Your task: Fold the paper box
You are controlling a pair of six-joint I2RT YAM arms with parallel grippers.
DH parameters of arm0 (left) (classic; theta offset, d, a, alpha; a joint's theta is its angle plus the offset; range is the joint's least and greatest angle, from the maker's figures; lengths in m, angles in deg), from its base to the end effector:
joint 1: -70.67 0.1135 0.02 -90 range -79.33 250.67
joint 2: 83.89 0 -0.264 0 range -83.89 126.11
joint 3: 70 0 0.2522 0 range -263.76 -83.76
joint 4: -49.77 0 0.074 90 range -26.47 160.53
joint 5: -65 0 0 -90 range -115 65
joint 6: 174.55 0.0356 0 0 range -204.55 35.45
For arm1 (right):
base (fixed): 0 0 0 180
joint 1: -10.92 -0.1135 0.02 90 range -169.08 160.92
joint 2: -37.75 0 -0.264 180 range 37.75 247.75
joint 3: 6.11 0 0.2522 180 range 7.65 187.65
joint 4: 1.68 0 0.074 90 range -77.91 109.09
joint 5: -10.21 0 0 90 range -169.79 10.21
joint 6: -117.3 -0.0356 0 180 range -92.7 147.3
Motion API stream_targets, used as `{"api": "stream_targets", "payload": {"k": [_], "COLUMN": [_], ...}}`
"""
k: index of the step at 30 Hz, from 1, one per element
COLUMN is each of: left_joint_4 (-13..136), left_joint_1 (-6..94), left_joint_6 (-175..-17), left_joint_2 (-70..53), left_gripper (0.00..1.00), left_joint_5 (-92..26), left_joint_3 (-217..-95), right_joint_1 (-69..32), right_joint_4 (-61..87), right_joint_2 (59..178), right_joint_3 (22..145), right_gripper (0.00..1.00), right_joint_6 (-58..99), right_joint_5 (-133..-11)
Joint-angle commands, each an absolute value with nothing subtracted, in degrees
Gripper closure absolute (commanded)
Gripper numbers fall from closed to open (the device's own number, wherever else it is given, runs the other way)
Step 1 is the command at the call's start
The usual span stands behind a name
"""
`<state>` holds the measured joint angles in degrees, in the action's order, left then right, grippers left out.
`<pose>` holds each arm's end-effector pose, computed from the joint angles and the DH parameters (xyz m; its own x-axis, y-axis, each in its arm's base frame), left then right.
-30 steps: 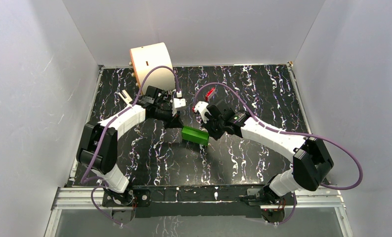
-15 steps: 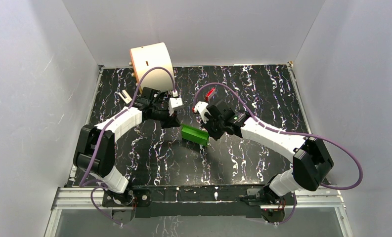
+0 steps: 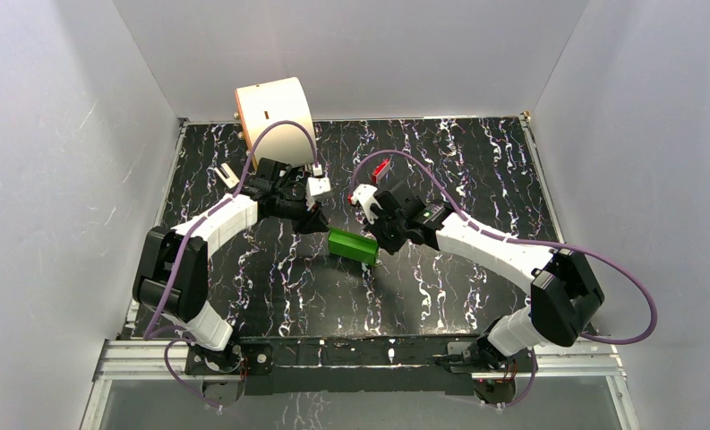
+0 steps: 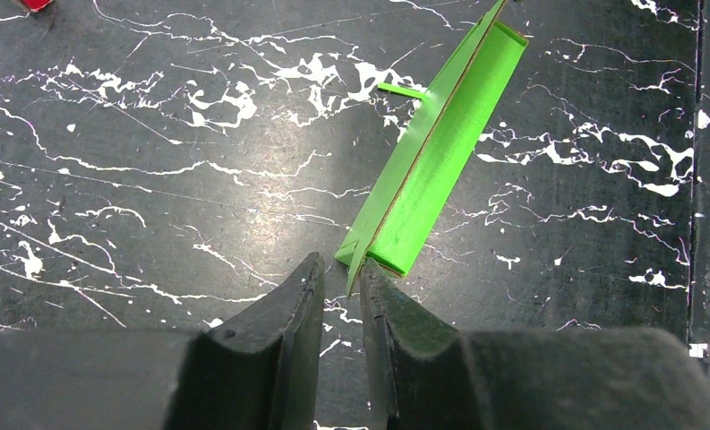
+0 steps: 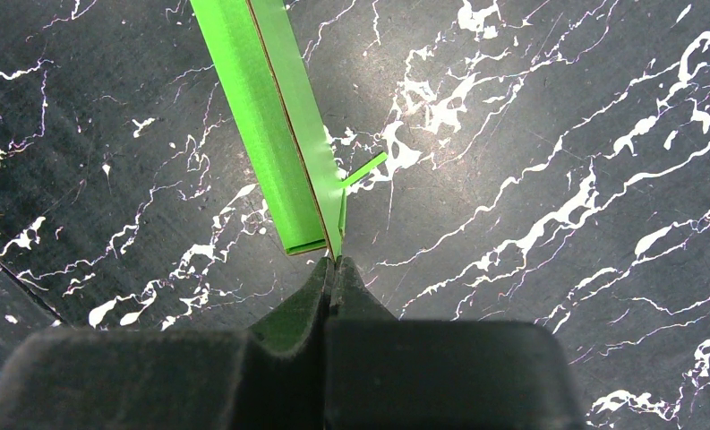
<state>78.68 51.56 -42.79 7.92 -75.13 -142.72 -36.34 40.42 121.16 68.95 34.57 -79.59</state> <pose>0.3042 -0.1343 0.2229 -0.0608 0.4729 -0.8790 0.9862 0.1644 0.0202 0.2096 0.2270 0.2546 -0.4260 -0.6474 -0.6320 -0.7963 0.5999 -0.0779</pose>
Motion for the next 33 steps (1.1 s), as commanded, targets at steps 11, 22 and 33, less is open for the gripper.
{"api": "stream_targets", "payload": {"k": [11,22,33], "left_joint_4": [79.4,80.33,79.53], "left_joint_1": [51.8,50.46,43.05], "left_joint_6": [-41.56,-47.28,-73.58], "left_joint_2": [4.76,4.1,-0.02], "left_gripper": [0.91,1.0,1.0], "left_joint_5": [-80.71,-76.6,-50.13], "left_joint_3": [-144.63,-145.07,-145.67], "right_joint_1": [-36.38,-36.69,-38.91], "right_joint_4": [40.3,40.69,42.6], "right_joint_2": [120.49,120.97,123.92], "right_joint_3": [69.8,71.46,75.06], "right_gripper": [1.0,1.0,1.0], "right_joint_6": [34.25,32.42,20.9], "right_joint_5": [-78.34,-78.8,-86.72]}}
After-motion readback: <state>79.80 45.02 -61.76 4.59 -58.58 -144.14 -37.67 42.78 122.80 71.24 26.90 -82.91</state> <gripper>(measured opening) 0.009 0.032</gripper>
